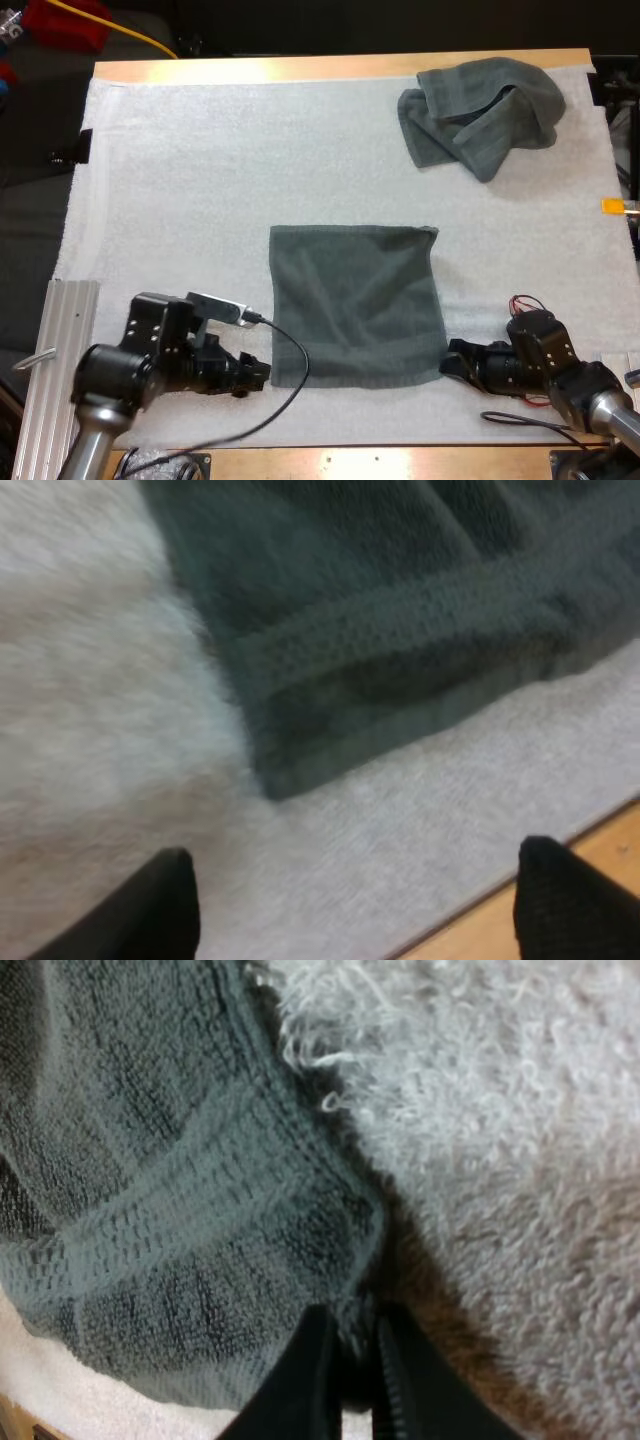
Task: Pick towel from pile, fold and stack
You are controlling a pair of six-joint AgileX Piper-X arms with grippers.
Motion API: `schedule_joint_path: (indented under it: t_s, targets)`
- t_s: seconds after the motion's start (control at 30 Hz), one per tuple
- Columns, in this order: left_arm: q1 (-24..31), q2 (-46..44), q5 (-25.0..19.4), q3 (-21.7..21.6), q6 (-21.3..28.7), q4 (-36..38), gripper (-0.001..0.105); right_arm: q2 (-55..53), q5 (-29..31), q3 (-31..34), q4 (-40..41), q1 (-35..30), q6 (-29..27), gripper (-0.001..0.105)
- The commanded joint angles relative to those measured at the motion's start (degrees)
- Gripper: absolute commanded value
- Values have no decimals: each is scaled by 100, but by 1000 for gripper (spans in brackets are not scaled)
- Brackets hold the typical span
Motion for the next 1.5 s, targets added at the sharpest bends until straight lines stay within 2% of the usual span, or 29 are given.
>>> schedule_joint_path:
  t_s: [0.0,0.07,0.13,0.43,0.6,0.87,1.17,1.33,1.47]
  targets:
    - [15,69,268,93,-91,-226,64,33,5,10,47,-32,4,1]
    - [15,227,473,276,-224,-587,64,33,5,10,47,-32,4,1]
    - [15,408,484,399,-297,-891,64,33,-3,10,47,-32,4,1]
    - [15,1432,515,448,-290,-1384,64,33,-19,10,47,-32,4,1]
    - [15,1979,852,448,-290,-1489,64,33,-19,10,47,-32,4,1]
    - [15,2739,883,448,-97,-1622,64,33,-19,10,47,-32,-10,1]
    - [15,3369,1192,448,-93,-1908,64,33,-19,10,47,-32,-17,1]
    - [15,3760,1807,448,-93,-1948,64,33,-30,10,47,-32,-17,1]
    - [15,3974,1898,448,-93,-1948,64,33,-35,10,47,-32,-17,1]
